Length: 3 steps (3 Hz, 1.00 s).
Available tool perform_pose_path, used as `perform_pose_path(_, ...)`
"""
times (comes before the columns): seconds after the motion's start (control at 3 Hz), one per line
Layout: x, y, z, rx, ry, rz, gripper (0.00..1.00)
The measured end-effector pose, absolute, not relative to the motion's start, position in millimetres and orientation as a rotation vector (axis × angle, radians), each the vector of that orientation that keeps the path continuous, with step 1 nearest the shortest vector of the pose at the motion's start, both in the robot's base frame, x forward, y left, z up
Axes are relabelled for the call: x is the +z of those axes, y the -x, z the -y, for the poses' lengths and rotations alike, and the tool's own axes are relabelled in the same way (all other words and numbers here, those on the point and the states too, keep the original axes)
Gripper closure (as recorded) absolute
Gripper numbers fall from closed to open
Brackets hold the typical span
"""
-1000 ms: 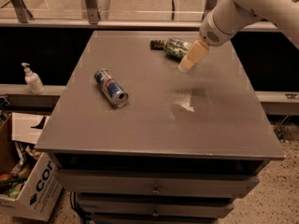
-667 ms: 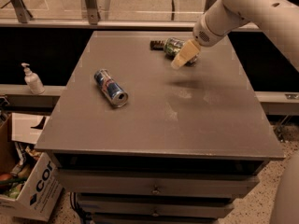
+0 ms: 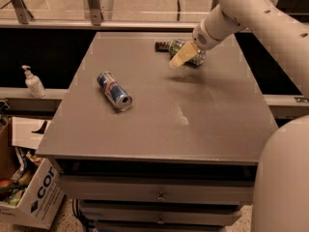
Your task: Move green can near redbull can
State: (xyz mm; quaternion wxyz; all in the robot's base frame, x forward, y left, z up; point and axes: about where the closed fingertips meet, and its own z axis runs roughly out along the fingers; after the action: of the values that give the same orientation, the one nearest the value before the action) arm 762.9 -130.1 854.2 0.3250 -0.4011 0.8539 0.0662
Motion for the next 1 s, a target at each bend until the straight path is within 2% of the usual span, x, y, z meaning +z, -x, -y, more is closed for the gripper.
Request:
perform_pose_path(0.33, 841.7, -775.9, 126.8, 0.205, 1.017, -2.253, 0.17)
perform_pose_path(1.0, 844.0, -785.3, 137.4, 0.206, 0.991, -2.236, 0.64)
